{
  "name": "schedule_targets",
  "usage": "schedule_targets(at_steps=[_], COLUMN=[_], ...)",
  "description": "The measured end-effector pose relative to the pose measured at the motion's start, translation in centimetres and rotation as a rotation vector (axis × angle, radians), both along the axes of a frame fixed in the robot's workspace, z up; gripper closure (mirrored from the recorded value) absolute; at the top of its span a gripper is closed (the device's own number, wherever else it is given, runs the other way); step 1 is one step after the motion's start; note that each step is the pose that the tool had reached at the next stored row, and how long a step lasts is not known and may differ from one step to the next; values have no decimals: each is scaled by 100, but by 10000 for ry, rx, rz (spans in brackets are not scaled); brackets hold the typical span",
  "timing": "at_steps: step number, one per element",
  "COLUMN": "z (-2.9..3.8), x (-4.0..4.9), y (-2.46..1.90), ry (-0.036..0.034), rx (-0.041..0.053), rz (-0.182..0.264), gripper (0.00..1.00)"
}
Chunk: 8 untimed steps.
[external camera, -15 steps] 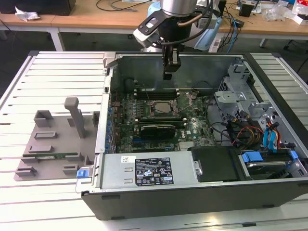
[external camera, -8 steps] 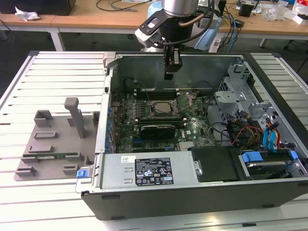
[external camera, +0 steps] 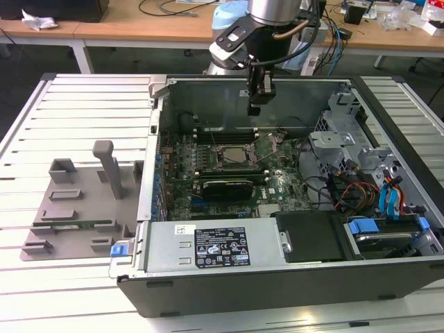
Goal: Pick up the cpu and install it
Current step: 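Close the cpu cover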
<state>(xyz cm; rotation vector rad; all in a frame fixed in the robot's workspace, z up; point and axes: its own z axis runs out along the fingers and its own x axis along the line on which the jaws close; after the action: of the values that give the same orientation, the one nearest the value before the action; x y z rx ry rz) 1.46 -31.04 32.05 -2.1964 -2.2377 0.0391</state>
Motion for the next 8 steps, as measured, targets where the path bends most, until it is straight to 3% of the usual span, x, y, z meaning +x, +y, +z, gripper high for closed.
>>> schedule_targets(at_steps=[8], z=[-31], x=[205], y=[0], ry=[12], rx=[0], rz=[-1], gripper=[89])
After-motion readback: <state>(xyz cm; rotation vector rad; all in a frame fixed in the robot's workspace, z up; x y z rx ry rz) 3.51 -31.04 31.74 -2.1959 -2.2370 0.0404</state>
